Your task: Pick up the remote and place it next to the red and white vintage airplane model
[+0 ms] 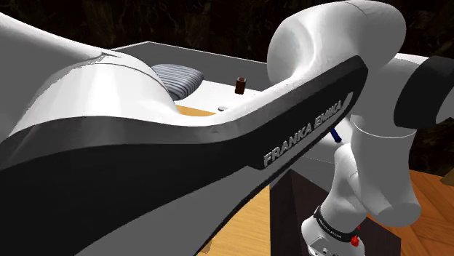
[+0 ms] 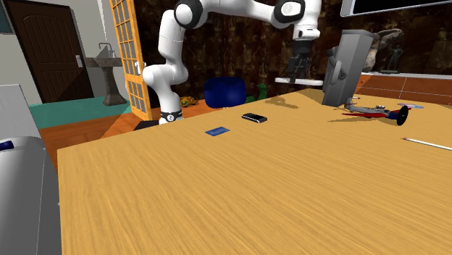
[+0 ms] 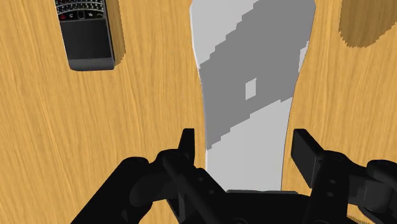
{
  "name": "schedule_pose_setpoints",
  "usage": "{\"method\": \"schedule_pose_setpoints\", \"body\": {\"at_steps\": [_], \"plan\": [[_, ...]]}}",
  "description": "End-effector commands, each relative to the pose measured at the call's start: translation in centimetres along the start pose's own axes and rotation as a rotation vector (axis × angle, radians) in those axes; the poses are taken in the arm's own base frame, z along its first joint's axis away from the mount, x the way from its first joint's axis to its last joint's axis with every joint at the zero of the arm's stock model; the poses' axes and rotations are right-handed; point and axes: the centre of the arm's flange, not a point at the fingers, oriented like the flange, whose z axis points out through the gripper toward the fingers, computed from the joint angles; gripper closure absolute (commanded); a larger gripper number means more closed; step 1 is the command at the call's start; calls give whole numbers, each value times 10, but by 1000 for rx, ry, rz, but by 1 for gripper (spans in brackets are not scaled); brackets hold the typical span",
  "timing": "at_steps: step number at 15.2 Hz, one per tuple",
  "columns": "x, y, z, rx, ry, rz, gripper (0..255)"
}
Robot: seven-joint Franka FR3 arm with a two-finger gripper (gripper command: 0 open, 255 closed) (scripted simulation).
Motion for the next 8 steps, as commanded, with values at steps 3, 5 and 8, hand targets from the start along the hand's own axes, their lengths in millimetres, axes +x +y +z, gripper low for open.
{"method": "schedule_pose_setpoints", "body": {"at_steps": [3, 5, 8], "plan": [[-22, -51, -2, 0, 0, 1, 255], [-32, -76, -3, 0, 0, 1, 255], [-47, -112, -3, 0, 0, 1, 255]]}}
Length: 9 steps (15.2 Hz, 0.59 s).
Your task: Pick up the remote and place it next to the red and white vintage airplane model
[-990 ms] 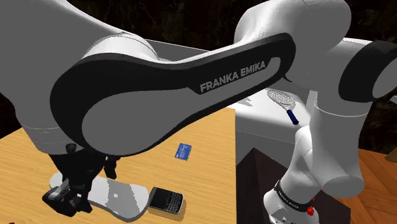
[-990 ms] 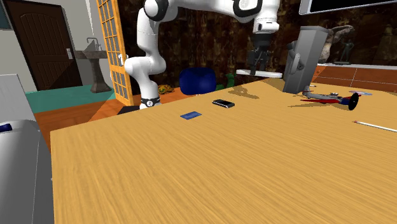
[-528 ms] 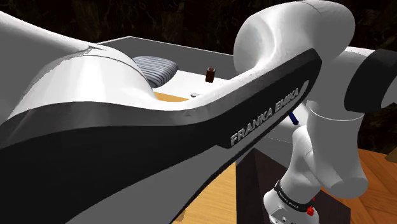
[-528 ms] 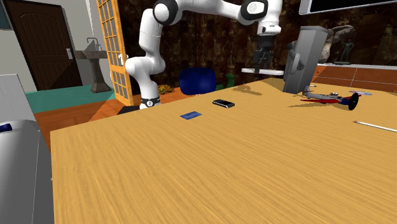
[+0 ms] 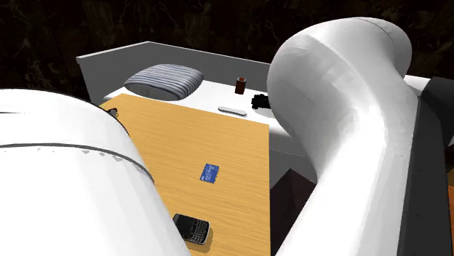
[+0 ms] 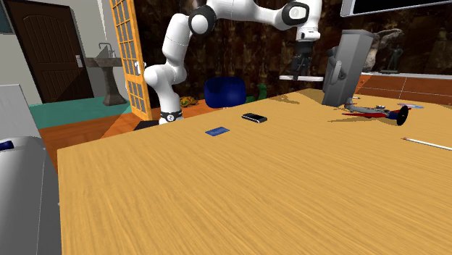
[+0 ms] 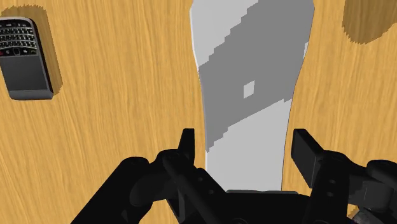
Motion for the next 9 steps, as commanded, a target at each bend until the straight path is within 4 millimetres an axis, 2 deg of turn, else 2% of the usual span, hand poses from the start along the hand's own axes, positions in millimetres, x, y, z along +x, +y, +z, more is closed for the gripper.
{"method": "schedule_pose_setpoints", "body": {"at_steps": [1, 2, 3, 9], "plan": [[-10, -28, 1, 0, 0, 2, 255], [-14, -40, 1, 0, 0, 2, 255], [-16, -43, 1, 0, 0, 2, 255], [-15, -44, 32, 0, 0, 2, 255]]}}
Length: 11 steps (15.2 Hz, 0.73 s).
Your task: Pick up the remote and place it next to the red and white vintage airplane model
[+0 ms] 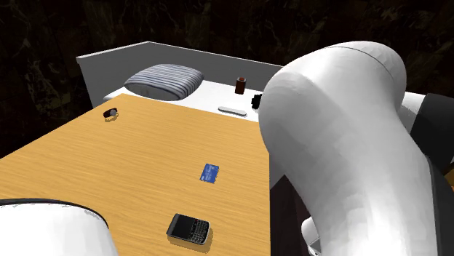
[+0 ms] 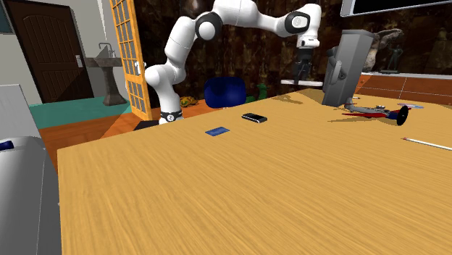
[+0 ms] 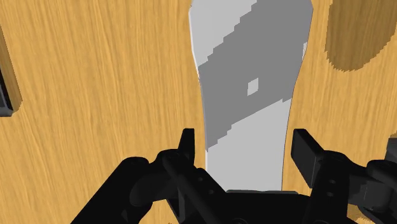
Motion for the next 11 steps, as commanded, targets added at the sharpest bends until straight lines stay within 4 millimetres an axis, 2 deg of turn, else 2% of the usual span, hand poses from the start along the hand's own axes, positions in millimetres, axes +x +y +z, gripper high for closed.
{"method": "schedule_pose_setpoints", "body": {"at_steps": [1, 11], "plan": [[1, -1, 11, 1, 1, 0, 255], [1, -2, 63, 1, 1, 0, 255]]}}
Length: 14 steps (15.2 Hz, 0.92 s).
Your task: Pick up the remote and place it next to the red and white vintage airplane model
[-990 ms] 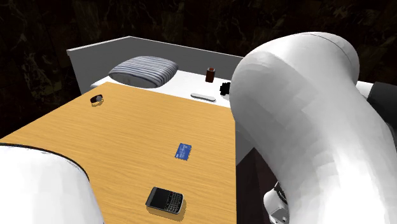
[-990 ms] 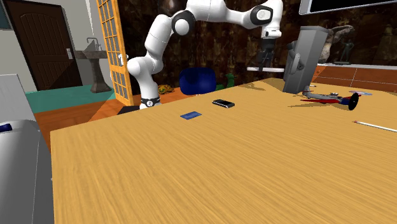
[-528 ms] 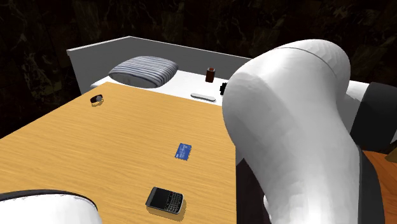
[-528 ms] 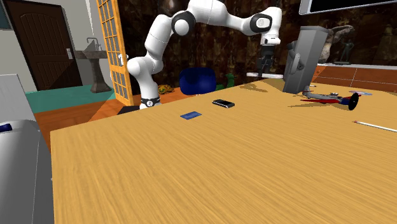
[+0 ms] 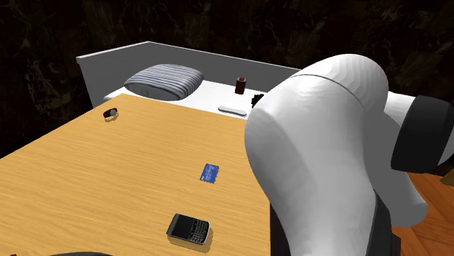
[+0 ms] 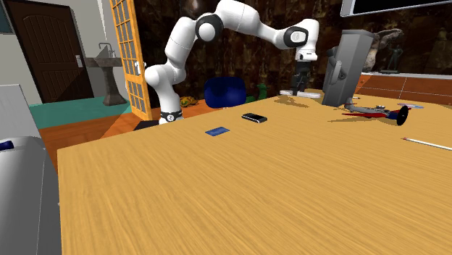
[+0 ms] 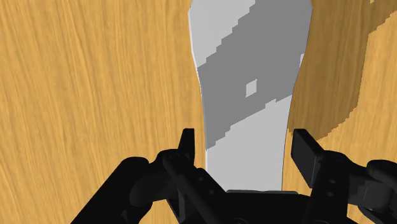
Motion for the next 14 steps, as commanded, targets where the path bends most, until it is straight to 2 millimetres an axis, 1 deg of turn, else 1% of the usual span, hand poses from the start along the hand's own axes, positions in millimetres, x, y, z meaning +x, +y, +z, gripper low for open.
{"method": "schedule_pose_setpoints", "body": {"at_steps": [1, 8, 9, 14], "plan": [[0, 0, 10, 1, 0, 0, 255], [0, -1, 47, 1, 0, 0, 255], [0, -1, 56, 1, 0, 0, 255], [0, -1, 56, 1, 0, 0, 255]]}}
